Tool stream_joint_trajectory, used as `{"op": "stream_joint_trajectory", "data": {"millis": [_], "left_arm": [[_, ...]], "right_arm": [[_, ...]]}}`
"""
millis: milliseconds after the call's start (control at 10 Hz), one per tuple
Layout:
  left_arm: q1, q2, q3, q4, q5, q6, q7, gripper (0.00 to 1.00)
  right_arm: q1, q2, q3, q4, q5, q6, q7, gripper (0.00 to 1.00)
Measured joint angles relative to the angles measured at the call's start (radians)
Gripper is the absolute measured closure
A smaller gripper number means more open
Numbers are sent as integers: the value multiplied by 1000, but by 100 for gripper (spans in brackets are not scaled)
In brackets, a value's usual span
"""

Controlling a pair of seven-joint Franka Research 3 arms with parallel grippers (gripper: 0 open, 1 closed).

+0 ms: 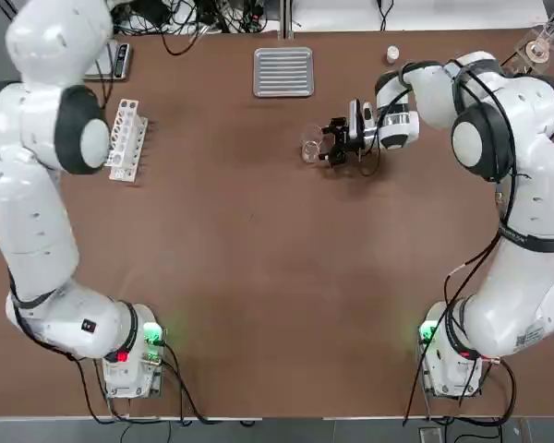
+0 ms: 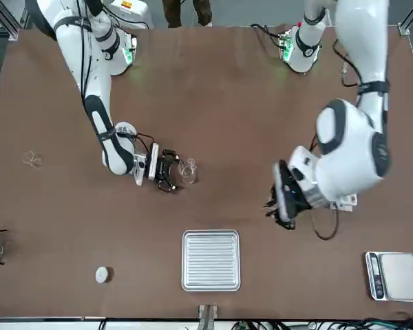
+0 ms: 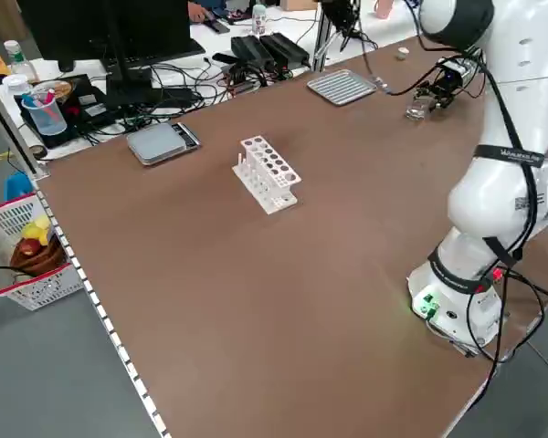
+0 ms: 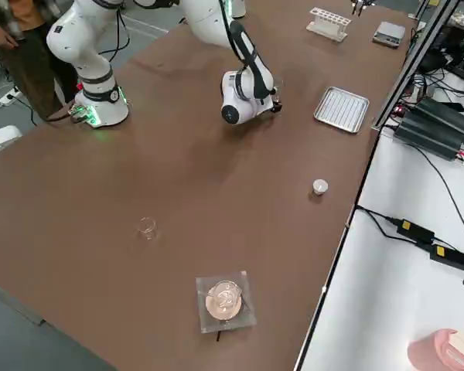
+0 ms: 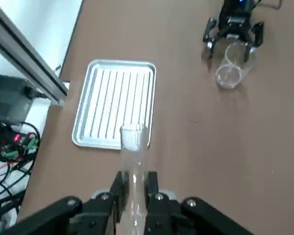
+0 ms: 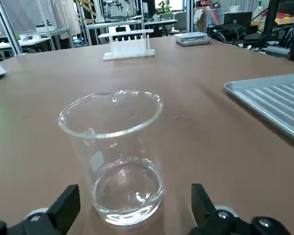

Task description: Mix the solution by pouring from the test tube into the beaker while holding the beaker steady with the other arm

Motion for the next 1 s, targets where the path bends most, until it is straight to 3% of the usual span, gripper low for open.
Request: {"op": "stream_joint_trajectory", "data": {"millis": [200,400,600,800,1000], "left_arm": [[323,3,-281,-24,0,-93,127,78],[536,34,-454,-40,0,-187,212,78],[656,84,-531,-42,-1,-269,322,78],[735,115,-544,-54,-79,-388,438,78],[852,135,-571,-141,-154,-451,546,78]], "right_arm": [[-16,-10,-1,-1,-2,0,2,0],[-31,-14,-1,-8,-9,-1,2,0],[-51,-28,0,-22,-33,-2,7,0],[-81,-52,2,-36,-80,-2,23,0],[-121,-82,2,-43,-134,-3,39,0]]}}
